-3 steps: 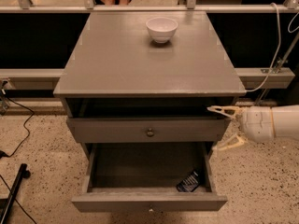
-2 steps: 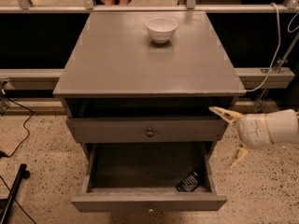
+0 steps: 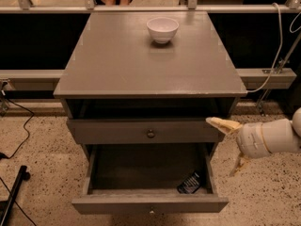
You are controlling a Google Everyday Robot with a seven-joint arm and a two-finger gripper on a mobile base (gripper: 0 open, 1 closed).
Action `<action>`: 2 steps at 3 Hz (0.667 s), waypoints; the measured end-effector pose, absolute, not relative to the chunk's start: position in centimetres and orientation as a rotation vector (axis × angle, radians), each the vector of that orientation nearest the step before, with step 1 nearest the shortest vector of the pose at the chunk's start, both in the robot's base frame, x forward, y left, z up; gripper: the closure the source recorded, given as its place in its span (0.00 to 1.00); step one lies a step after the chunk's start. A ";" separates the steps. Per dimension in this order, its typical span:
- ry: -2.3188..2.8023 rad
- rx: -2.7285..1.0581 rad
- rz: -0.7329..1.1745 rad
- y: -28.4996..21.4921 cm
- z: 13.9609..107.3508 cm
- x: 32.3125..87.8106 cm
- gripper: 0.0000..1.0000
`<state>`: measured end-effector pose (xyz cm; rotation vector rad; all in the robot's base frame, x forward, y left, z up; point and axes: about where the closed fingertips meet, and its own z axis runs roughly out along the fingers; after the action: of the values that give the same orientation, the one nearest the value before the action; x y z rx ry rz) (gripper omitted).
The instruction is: Pick rxbar blueberry from middle drawer and place on counter
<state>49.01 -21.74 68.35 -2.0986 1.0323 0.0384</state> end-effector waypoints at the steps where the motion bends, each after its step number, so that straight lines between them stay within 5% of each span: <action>1: 1.005 -2.264 -0.024 -19.8 67.3 49.5 0.00; 2: 0.889 -2.569 -0.131 -18.3 63.5 49.4 0.00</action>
Offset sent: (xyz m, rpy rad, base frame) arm 0.0302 -0.0099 -0.0901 -1.0416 -0.1311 0.3952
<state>49.44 -18.32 63.51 -2.5690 0.8886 -0.1313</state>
